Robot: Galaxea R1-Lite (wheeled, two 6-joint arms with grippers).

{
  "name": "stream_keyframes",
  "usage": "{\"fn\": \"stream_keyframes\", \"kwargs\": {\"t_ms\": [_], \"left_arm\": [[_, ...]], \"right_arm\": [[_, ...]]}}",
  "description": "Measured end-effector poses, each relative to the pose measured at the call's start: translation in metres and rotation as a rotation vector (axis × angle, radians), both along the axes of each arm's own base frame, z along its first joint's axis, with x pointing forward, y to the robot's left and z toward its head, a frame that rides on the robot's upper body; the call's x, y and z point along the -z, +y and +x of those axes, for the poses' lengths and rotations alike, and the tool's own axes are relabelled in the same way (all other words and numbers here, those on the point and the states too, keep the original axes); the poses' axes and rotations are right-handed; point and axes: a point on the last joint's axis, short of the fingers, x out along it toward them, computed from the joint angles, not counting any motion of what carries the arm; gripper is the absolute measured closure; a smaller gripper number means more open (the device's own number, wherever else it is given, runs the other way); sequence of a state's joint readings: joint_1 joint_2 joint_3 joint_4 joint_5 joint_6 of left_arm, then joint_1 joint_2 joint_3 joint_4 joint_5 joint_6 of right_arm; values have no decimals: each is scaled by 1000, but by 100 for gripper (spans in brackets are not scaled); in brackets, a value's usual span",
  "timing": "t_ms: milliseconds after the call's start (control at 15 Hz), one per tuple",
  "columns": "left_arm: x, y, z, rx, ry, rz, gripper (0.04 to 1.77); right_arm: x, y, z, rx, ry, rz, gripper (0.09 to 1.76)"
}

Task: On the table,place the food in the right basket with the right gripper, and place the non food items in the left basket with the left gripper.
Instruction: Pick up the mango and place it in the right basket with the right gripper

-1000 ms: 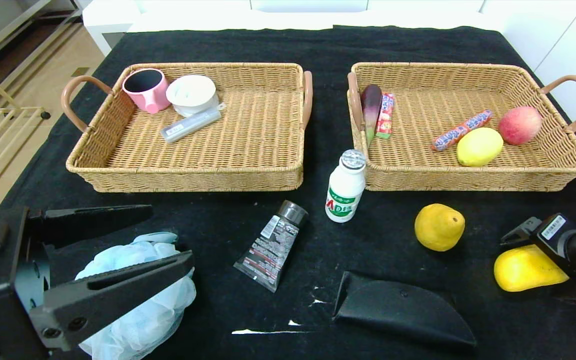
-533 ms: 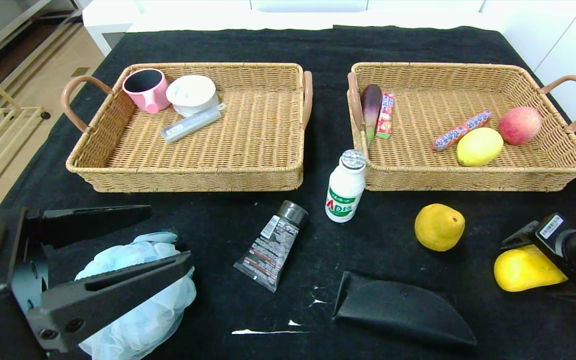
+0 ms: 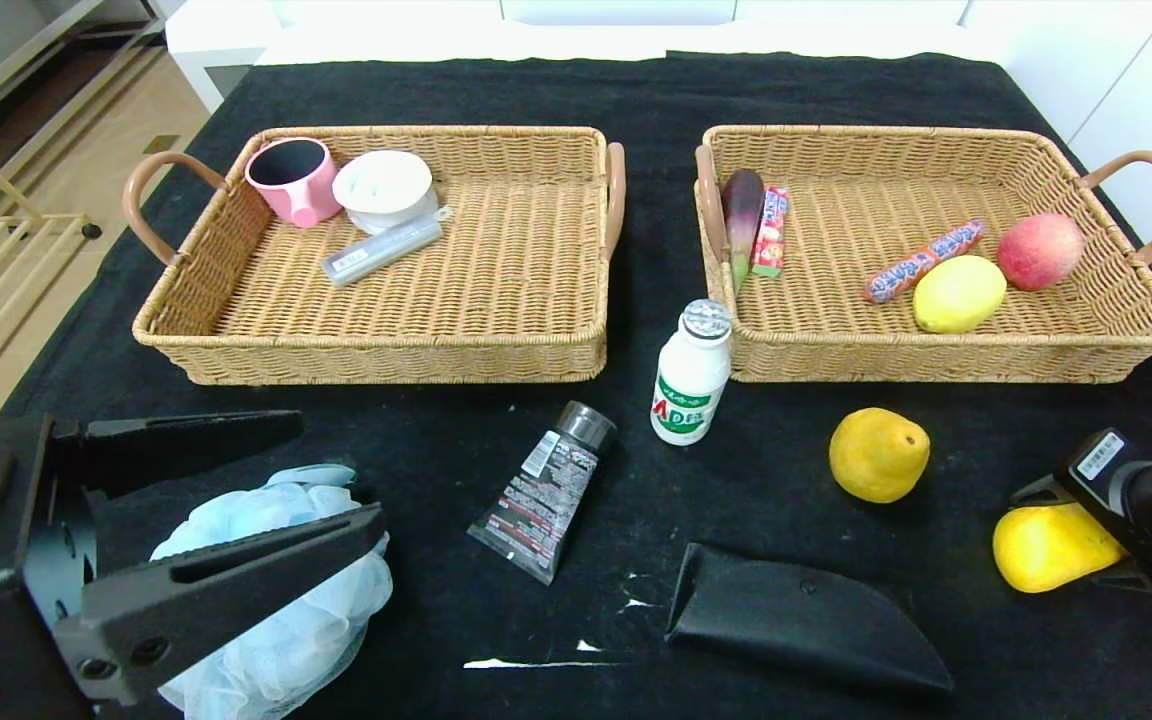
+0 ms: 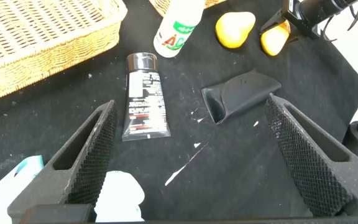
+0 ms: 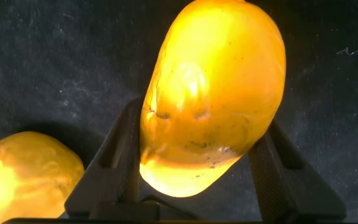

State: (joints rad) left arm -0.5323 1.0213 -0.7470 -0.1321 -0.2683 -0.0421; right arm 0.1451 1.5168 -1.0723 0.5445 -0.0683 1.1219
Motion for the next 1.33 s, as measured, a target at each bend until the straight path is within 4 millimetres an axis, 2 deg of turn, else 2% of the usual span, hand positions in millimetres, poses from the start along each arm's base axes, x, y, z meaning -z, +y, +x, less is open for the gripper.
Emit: {"fn": "stream_keyframes", "kwargs": {"t_ms": [733,1333], "left_arm": [[0,0,0,0,-2,-1,9],[0,0,0,0,-2,-1,9]], "right_arm": [[-1,0,-1,-6,1,3,82],[-42,4,-25,-44,-67,6,83]]}}
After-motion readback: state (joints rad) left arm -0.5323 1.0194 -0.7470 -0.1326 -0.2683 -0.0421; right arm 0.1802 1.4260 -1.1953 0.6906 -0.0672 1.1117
